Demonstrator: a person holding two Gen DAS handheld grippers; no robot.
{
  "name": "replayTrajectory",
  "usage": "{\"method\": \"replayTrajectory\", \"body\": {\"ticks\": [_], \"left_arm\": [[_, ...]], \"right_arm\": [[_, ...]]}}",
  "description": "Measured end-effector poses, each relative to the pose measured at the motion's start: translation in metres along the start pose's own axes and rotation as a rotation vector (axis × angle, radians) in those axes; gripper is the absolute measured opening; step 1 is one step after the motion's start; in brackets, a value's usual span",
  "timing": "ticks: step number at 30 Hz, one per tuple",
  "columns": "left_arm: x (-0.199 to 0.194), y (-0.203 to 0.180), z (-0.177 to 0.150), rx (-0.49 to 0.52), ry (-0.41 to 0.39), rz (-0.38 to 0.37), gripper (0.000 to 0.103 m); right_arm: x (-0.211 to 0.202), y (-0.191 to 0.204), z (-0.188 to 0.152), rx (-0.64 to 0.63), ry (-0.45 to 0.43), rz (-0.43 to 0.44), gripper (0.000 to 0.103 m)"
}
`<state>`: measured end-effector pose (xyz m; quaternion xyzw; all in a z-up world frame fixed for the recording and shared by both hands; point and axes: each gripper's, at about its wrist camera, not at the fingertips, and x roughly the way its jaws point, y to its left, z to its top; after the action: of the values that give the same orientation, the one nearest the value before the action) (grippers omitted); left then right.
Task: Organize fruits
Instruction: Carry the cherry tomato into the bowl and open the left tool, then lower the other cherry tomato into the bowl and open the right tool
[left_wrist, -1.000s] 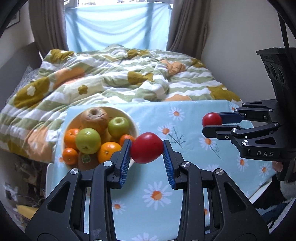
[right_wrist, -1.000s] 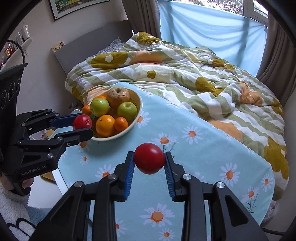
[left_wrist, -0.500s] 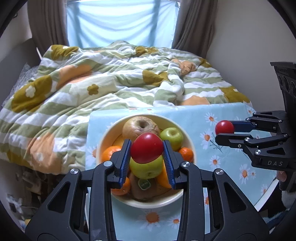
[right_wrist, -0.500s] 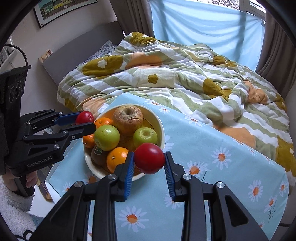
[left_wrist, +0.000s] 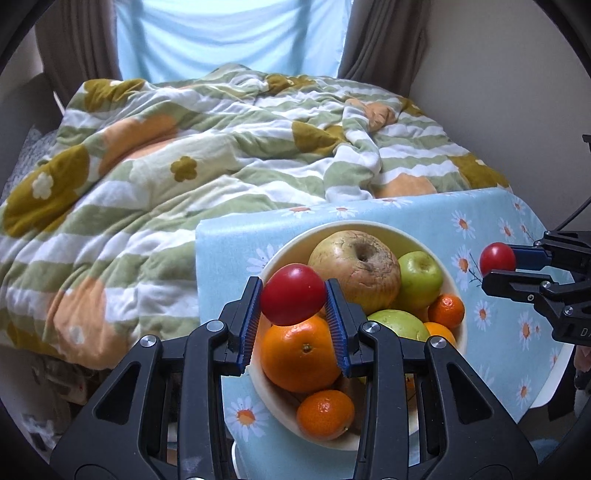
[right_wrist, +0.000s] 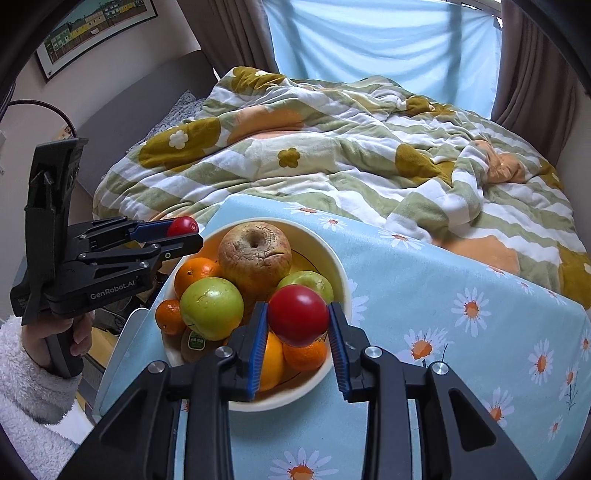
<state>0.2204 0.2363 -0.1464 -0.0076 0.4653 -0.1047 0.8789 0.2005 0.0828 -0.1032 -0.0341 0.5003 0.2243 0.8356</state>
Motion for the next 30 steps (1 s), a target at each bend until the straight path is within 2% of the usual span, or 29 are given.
{"method": "replayTrajectory", "body": {"ticks": [3, 4, 6, 7, 9, 17, 23, 30], "left_arm": [[0.003, 0.003, 0.001, -0.002, 0.003, 0.009, 0.041], [0.003, 0.003, 0.001, 0.0, -0.001, 0.025, 0.045], [0.001, 0.004, 0.002, 0.002, -0.015, 0.028, 0.093], [-0.003, 0.005, 0.002, -0.004, -0.035, 0.013, 0.103], [-0.009, 0.007, 0.002, -0.017, -0.043, 0.007, 0.103], [-0.039, 0.012, -0.006, -0.064, -0.042, 0.067, 0.103], [-0.061, 0.006, -0.026, -0.111, -0.036, 0.111, 0.103], [-0.075, -0.01, -0.053, -0.141, -0.003, 0.12, 0.103]], "right_arm": [[0.0, 0.002, -0.002, -0.003, -0.002, -0.023, 0.03], [-0.001, 0.002, -0.003, -0.001, -0.003, -0.023, 0.03], [-0.002, 0.003, -0.004, 0.002, -0.006, -0.022, 0.03], [-0.003, 0.003, -0.004, 0.002, -0.007, -0.023, 0.03], [-0.004, 0.003, -0.004, -0.001, -0.009, -0.022, 0.03], [-0.009, 0.006, 0.005, -0.038, -0.023, 0.007, 0.03], [-0.005, 0.014, 0.015, -0.083, -0.016, 0.051, 0.03], [0.012, 0.02, 0.019, -0.096, 0.032, 0.098, 0.03]]}}
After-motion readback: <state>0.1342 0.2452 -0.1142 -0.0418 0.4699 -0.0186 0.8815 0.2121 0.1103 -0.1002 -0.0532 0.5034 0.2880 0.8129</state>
